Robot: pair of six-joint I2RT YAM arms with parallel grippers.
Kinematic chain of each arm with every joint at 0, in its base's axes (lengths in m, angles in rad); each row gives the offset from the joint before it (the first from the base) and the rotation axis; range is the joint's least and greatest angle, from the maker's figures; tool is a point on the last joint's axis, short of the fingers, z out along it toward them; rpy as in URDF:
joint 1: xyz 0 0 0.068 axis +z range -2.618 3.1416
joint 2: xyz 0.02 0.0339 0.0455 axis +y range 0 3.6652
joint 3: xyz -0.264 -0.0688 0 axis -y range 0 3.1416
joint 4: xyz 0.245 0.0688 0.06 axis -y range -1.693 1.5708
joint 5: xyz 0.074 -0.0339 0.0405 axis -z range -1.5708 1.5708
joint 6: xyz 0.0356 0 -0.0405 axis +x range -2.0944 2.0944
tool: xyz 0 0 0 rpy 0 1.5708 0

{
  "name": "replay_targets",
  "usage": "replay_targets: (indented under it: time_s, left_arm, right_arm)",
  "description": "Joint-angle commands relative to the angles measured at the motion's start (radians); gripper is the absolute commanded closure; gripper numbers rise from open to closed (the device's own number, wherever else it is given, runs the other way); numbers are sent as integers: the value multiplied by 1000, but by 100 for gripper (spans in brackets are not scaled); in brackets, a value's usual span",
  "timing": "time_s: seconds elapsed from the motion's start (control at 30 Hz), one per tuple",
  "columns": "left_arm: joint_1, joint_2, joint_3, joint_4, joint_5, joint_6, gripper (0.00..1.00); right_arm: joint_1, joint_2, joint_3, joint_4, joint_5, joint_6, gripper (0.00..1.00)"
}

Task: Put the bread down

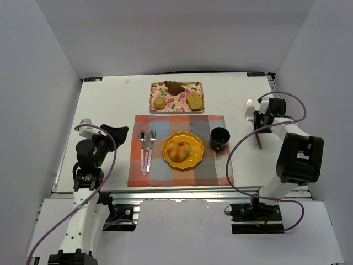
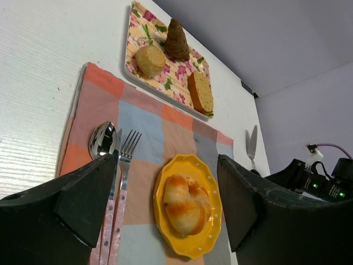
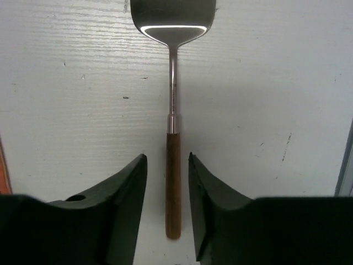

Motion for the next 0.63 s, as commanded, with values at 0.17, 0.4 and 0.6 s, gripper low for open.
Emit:
replay_targets:
  time_s: [0.17,0.4,0.6]
  left_arm:
    - [3,-4,47,-22,-3,13,16]
    - [2,-7,79,-64,-9,24,18]
    - [2,3,113,-93,-9,45,18]
  right_arm:
    - [-11,-111,63,-54,-26,-89,33]
    - [-5,-253,231,-79,-86,-43,11]
    - [0,-260,385,-146,-223,49,11]
